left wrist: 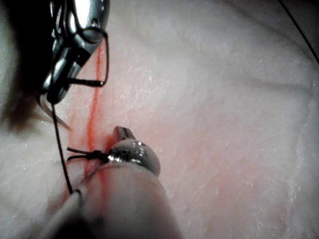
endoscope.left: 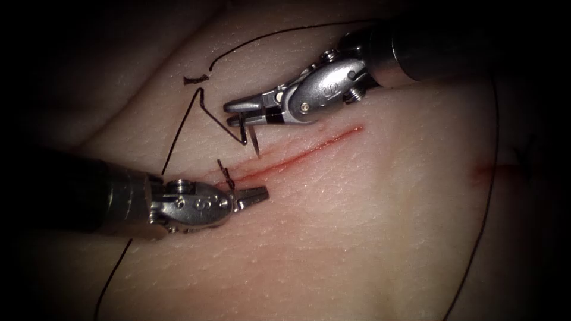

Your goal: Wound Closure

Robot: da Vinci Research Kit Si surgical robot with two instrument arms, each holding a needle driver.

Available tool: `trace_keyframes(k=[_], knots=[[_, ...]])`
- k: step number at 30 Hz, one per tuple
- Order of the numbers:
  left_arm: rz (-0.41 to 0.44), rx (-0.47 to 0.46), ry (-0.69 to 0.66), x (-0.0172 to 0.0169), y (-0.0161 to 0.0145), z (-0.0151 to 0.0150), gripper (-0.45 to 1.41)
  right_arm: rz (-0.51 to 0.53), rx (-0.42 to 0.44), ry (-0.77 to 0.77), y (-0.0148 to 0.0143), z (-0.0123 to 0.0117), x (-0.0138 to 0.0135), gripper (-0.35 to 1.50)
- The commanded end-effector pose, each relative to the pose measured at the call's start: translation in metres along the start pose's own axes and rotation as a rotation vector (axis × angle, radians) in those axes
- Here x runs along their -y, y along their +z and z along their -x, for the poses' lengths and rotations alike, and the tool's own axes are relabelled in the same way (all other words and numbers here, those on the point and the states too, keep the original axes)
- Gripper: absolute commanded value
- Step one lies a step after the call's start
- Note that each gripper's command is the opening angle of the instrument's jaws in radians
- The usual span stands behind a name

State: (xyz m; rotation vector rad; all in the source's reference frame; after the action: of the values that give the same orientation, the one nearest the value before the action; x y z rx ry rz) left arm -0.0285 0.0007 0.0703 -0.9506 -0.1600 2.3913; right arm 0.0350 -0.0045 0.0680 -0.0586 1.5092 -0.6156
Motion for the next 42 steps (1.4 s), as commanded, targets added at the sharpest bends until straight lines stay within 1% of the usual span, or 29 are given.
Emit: trace_keyframes(k=[1,6,7,8,13,19,22,25,34,35,38,41,42], knots=[[0.003,0.0,-0.001,-0.0006,0.0006,0.0003,-0.45,-0.004,0.008,-0.025,0.0009,0.0004,0.0008,-0.35],[0.004,0.0,-0.012,-0.0006,0.0005,0.0004,-0.45,-0.018,0.021,-0.074,0.0014,0.0007,0.0035,-0.35],[0.004,0.0,-0.012,-0.0006,0.0005,0.0004,-0.45,-0.029,0.022,-0.092,0.0013,0.0007,0.0049,-0.35],[0.004,0.0,-0.012,-0.0006,0.0005,0.0004,-0.45,-0.029,0.019,-0.102,0.0012,0.0007,0.0054,-0.35],[0.011,0.015,-0.015,-0.0008,0.0003,0.0011,-0.45,-0.043,0.013,-0.163,0.0003,-0.0005,0.0076,-0.35],[0.012,0.014,-0.019,-0.0008,0.0001,0.0014,-0.45,-0.046,0.015,-0.173,0.0,-0.0013,0.0085,-0.35],[0.012,0.015,-0.019,-0.0008,0.0001,0.0015,-0.45,-0.049,0.014,-0.176,-0.0002,-0.0012,0.0089,-0.35],[0.013,0.017,-0.019,-0.0008,0.0002,0.0014,-0.45,-0.056,0.014,-0.198,0.0002,-0.0003,0.0102,-0.35],[0.014,0.016,-0.019,-0.0008,0.0003,0.0013,-0.45,-0.063,0.013,-0.164,0.0008,0.001,0.0126,-0.35],[0.014,0.016,-0.019,-0.0008,0.0003,0.0013,-0.45,-0.061,0.013,-0.154,0.0005,0.0013,0.0127,-0.35],[0.015,0.016,-0.019,-0.0008,0.0002,0.0014,-0.45,-0.06,0.008,-0.147,0.0002,0.0014,0.0125,-0.35],[0.015,0.016,-0.02,-0.0008,0.0002,0.0013,-0.45,-0.053,0.003,-0.143,0.0001,0.0011,0.0123,-0.35],[0.014,0.017,-0.022,-0.0007,0.0003,0.0011,-0.45,-0.034,-0.002,-0.133,-0.0001,0.0004,0.0114,-0.35]])
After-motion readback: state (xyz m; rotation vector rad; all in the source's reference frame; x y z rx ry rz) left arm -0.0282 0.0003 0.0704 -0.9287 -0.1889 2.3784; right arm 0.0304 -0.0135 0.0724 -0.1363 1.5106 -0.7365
